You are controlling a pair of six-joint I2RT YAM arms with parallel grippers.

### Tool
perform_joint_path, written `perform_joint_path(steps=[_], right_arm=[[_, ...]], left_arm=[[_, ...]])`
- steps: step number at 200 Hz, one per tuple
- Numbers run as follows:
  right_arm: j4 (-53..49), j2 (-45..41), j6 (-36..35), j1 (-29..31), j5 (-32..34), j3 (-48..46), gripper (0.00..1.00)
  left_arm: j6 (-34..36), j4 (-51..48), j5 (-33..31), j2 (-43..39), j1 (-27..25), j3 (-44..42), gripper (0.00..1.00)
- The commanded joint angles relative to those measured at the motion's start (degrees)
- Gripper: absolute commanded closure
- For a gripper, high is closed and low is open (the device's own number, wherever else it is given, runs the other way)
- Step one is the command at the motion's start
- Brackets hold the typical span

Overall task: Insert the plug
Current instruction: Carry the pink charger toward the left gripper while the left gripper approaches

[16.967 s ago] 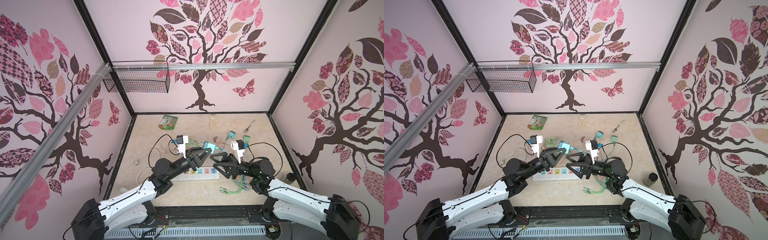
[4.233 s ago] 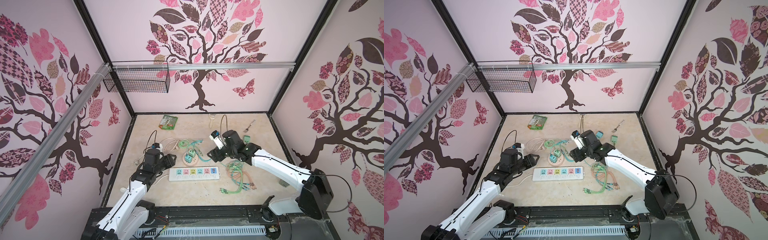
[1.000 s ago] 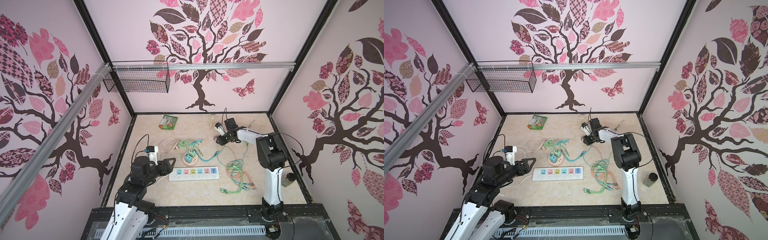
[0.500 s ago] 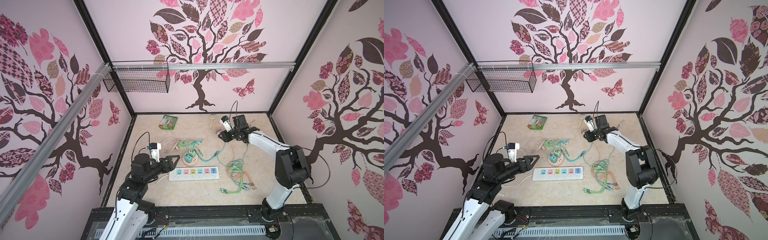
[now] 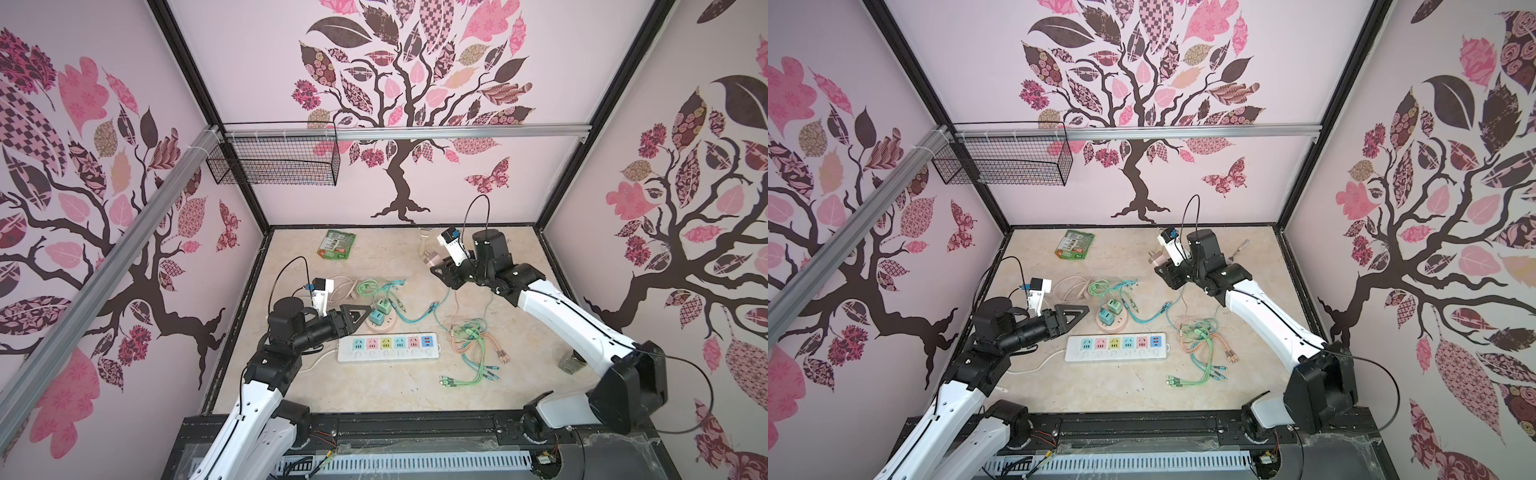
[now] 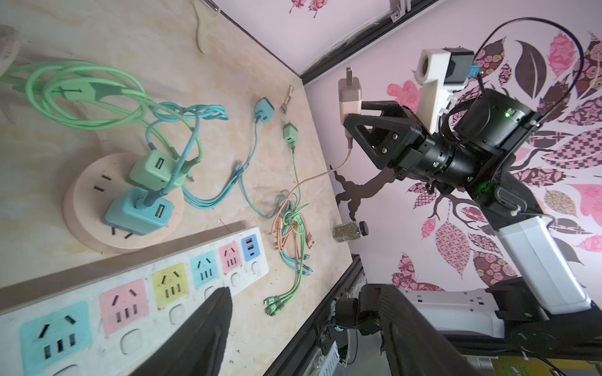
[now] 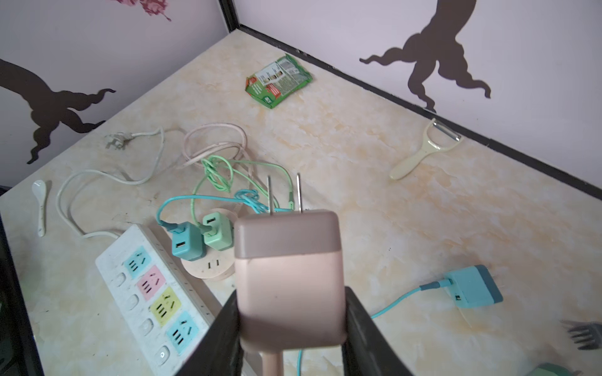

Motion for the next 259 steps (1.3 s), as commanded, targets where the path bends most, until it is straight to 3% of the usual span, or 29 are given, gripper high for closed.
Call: perform_joint_path(steps=[1,39,97,156,259], right_arm=[[-1.1,-5.8,1.1,0.4,-1.3,-2.0,0.77],[-2.1,-11.6,1.6,3.6,-1.9,-5.1,0.77],[-3.8,-17.5,1.8,8.0,-3.2,-7.8,0.77],[-5.6,-18.3,1.2,12.7,-2.3,-7.4,0.77],[-6.2,-18.2,0.6,17.8,-2.7,-7.7,0.77]], left_arm=[[-1.5,3.6,2.4,0.5,-1.6,4.0,0.25],[-2.0,6.4,-1.1,4.0,-9.3,5.9,0.25],[-4.1,10.7,0.6,8.1,-12.3,7.8,0.25],[-0.8,11.4,-3.4,13.2,-21.4,11.9,0.25],[-0.4,13.5,-3.9,17.6,-23.0,13.9,0.30]])
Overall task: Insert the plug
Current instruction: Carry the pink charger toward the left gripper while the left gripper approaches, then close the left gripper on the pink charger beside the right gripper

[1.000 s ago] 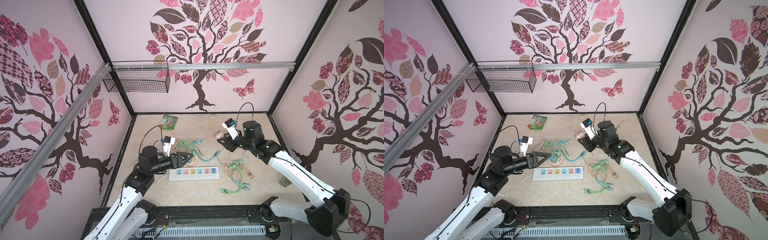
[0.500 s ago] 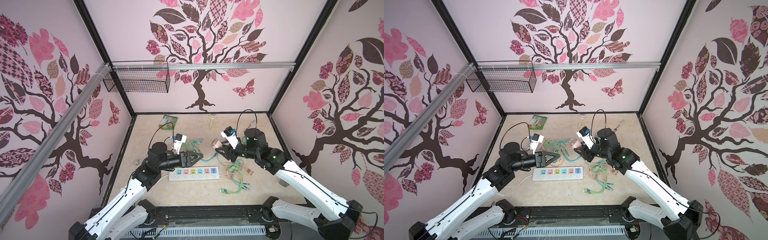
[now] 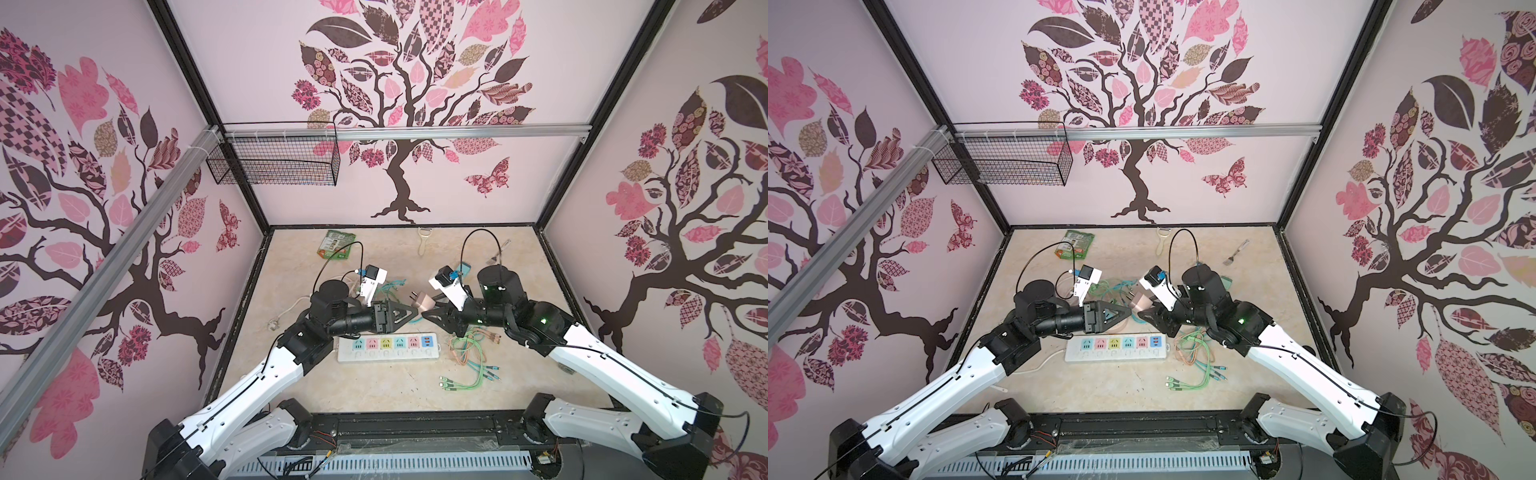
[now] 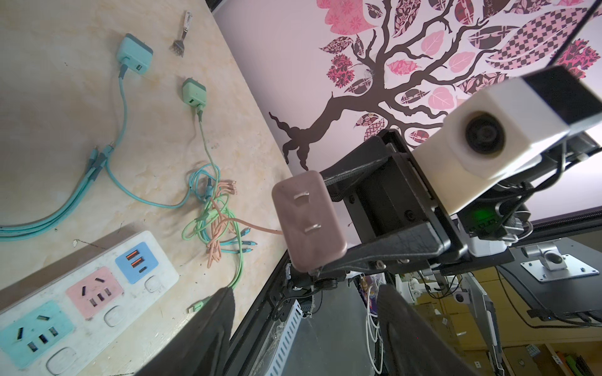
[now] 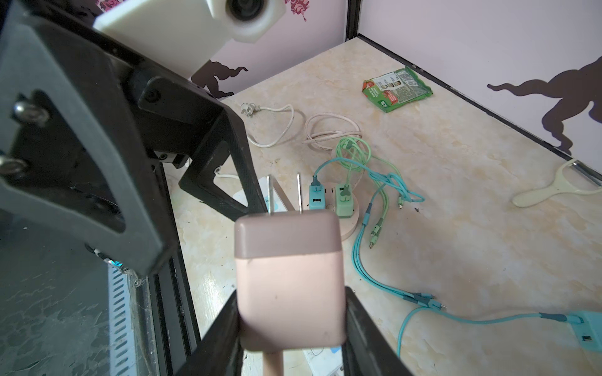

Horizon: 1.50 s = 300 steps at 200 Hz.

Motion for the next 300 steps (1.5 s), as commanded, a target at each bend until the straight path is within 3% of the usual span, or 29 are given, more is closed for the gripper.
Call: perform_joint_path(steps=[1,132,205,241,277,300], right_arm=[[0.0,-1.1,-0.4,0.9,-1.0,0.3,0.76],[-1.7,-1.6,-1.9,3.1,0.7,-0.9,0.76],[-1.7,-2.1,-2.7,3.3,1.1,-1.2,0.74],[-0.5,-3.9,-1.9,3.3,1.5,-2.7,0.64],[2.7,-8.4,2.4,3.3,2.5,-5.4,0.46],[4.7,-11.8,6.1,3.3,1.4,-6.7,0.37]], left_arm=[[1.1,2.5,-0.3,0.6,-0.6,3.1,0.30],[2.3,3.3,-0.6,3.0,-2.8,4.9,0.50],[2.1,3.3,-0.4,3.7,-2.9,5.1,0.66],[2.3,3.3,-0.9,3.7,-2.8,4.8,0.78],[2.9,3.1,-1.6,3.2,-2.9,4.4,0.86],[3.6,2.8,-2.5,2.8,-2.9,4.3,0.99]])
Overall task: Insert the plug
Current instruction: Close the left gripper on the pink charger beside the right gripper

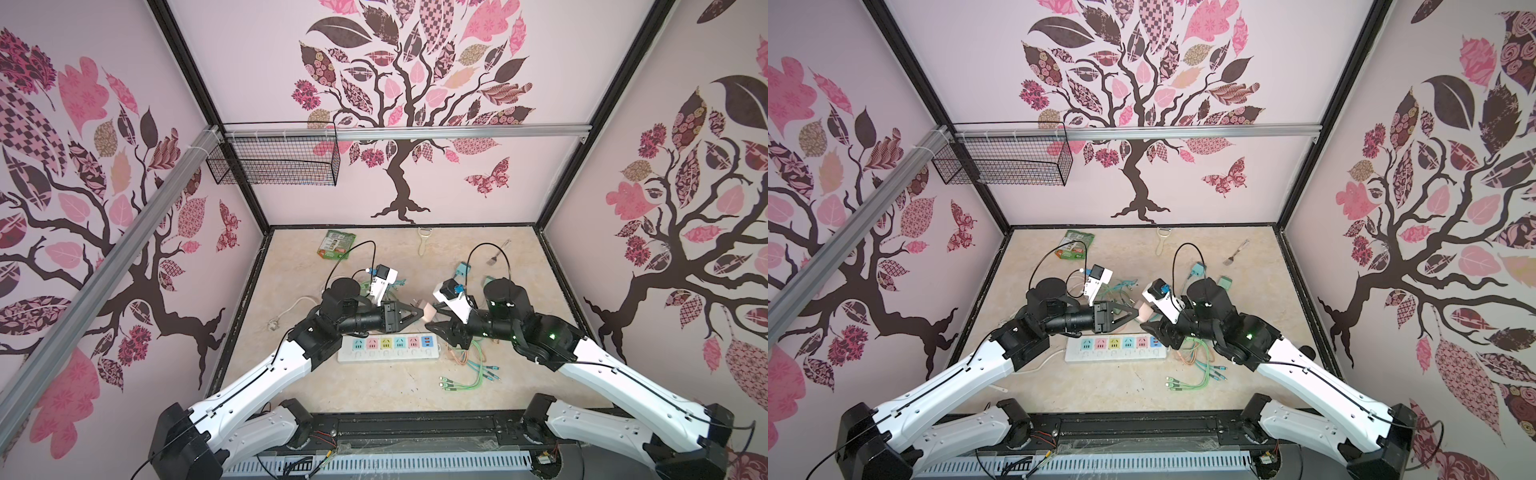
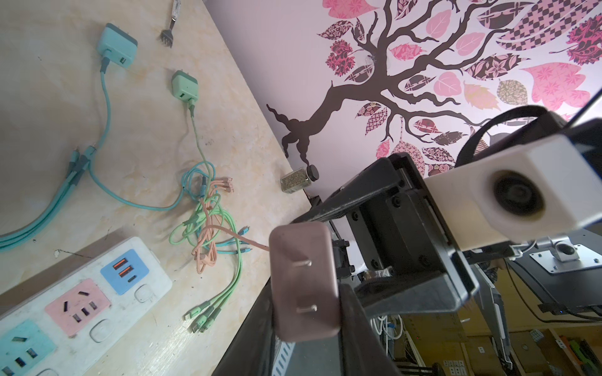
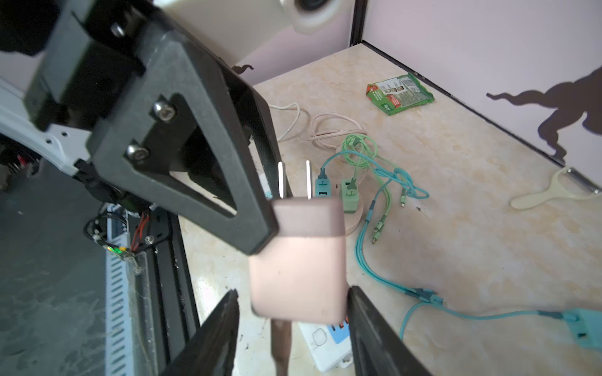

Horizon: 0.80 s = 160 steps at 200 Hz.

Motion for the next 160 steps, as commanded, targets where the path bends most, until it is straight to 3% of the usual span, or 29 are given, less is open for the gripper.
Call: perform_joint_path(steps=[1,53,115,160], right_arm=[[2.7,-3.9,5.2,0.3,-1.2,-0.2,0.37],[7.0,-8.3,13.2,0.3,-2.4,-2.3,0.30],[29.7,-13.8,31.3,0.3,-14.5,-14.4,0.30],[42.8,-14.6,37.5,0.4,-15.2,-22.4,0.29]], left_arm=[[2.1,2.0,-0.9,-1.0,0.1,2.4,1.00],[2.5,3.5,-1.6,-1.0,0.1,1.7,1.00],[1.4,18.3,-1.6,-2.4,0.2,-3.8,1.00],[-0.6,27.2,-1.8,-4.0,0.1,-6.8,1.00]])
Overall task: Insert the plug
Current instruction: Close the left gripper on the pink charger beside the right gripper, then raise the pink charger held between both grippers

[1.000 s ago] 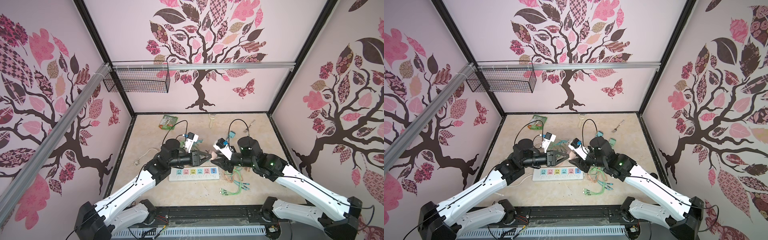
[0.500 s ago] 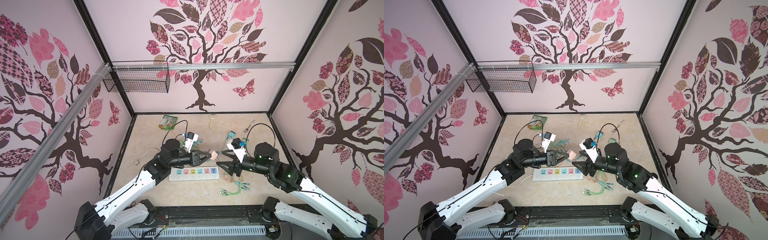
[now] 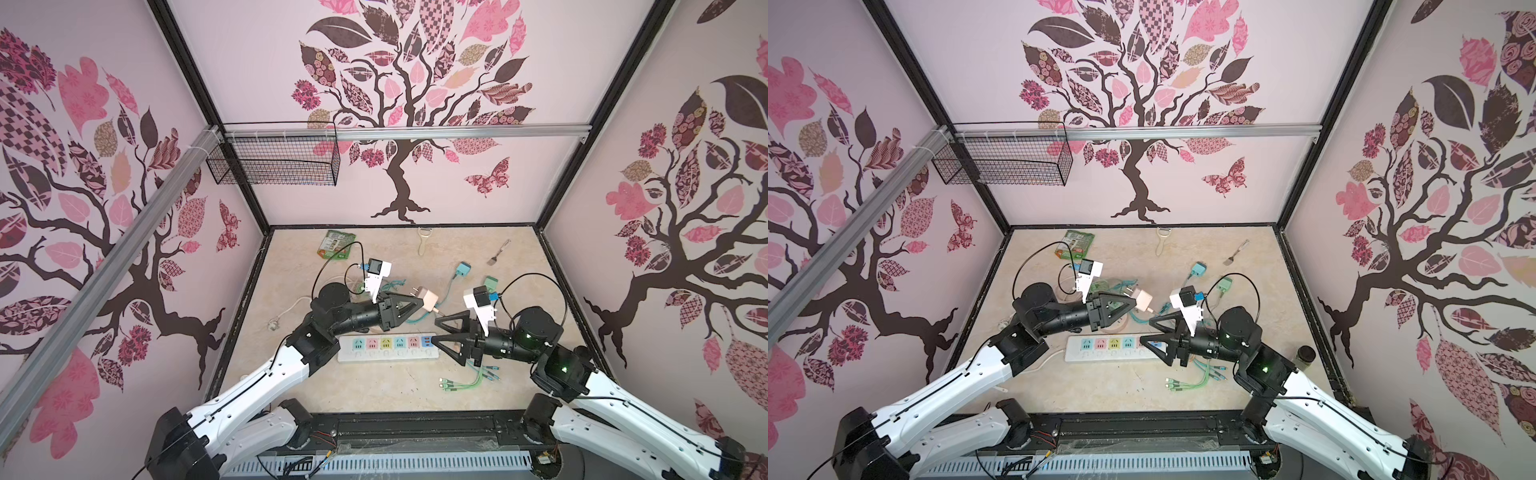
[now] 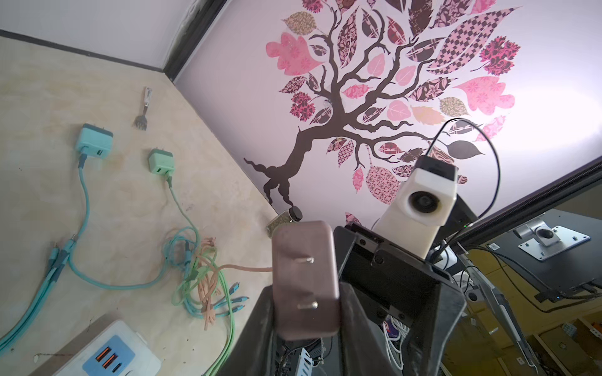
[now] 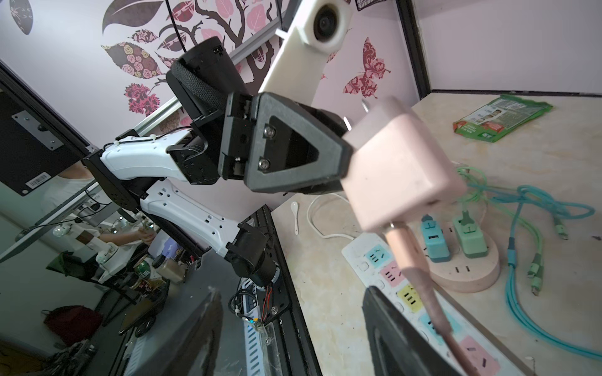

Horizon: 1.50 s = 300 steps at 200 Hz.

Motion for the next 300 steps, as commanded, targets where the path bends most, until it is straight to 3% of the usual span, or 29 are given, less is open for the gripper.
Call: perform_joint_path(steps=[1,47,121,194,300], right_arm=[[12.0,-0.8,5.9,0.3,-2.1,-2.3,0.29],[26.3,1.8,9.3,0.3,-0.8,-6.7,0.29],[37.5,7.8,12.4,0.3,0.4,-6.2,0.33],[43.5,8.4,14.1,0.3,4.0,-6.0,0.42],[49.8,11.5,16.8,0.3,2.8,-3.4,0.61]], left_arm=[[-1.5,9.9,-0.1,-1.6,0.1,-2.3,1.00],[-4.8,21.0,-1.6,-3.6,0.0,-6.8,1.00],[-3.5,26.3,-2.7,-3.9,-2.9,-8.9,1.00],[-2.1,30.1,-3.6,-4.0,-5.4,-10.4,1.00],[2.8,31.3,-5.5,-4.2,-9.1,-11.7,1.00]])
